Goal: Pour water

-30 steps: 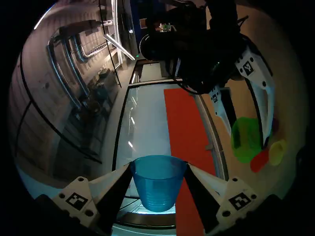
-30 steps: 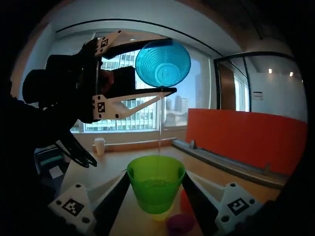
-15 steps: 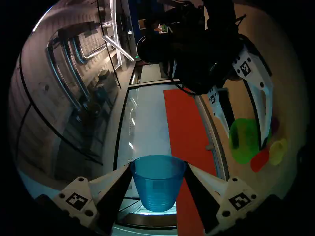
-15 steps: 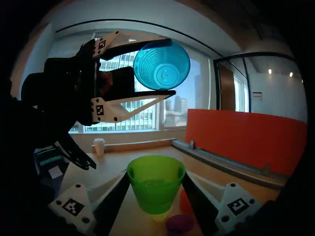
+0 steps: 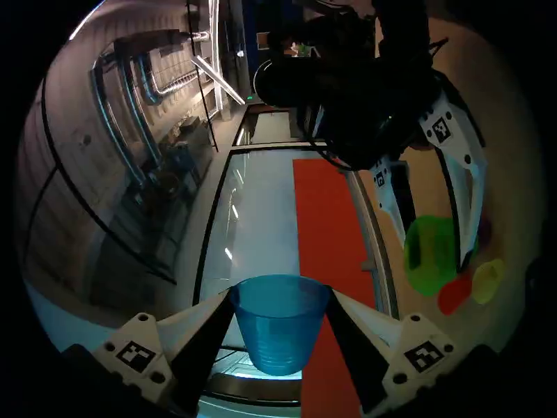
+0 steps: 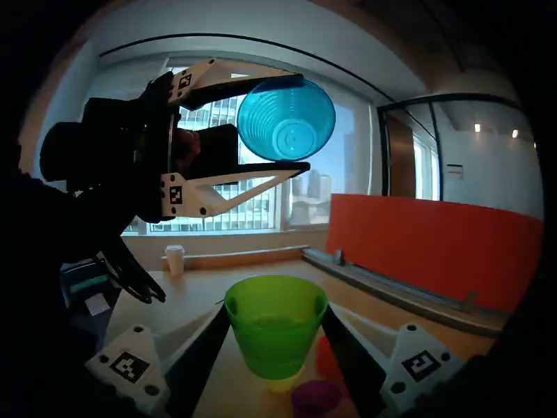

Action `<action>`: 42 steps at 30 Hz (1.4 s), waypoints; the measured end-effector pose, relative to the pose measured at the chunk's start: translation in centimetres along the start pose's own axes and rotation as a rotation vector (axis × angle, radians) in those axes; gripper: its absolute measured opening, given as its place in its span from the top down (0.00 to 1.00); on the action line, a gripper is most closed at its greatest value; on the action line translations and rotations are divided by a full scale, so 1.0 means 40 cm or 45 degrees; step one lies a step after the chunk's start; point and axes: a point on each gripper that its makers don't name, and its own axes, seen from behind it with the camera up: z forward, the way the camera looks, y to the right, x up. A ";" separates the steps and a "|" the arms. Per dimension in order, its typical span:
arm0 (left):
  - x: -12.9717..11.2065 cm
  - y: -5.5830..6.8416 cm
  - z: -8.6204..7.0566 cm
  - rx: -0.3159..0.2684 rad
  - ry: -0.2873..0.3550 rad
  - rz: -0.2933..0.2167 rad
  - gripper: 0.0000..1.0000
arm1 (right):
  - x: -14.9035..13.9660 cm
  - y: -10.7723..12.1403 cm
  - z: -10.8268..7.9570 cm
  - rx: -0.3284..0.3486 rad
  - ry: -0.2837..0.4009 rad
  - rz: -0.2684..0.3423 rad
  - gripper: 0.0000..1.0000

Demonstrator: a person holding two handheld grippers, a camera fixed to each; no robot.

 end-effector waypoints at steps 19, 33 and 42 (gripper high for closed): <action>-0.038 0.007 0.008 -0.001 0.009 -0.624 0.11 | 0.013 -0.004 -0.008 -0.006 0.015 -0.010 0.10; -0.071 -0.005 0.005 0.004 0.020 -1.139 0.12 | 0.025 -0.014 -0.011 -0.007 0.025 -0.017 0.10; -0.084 -0.013 0.005 -0.018 0.062 -1.504 0.12 | 0.032 -0.015 -0.015 -0.013 0.037 -0.023 0.10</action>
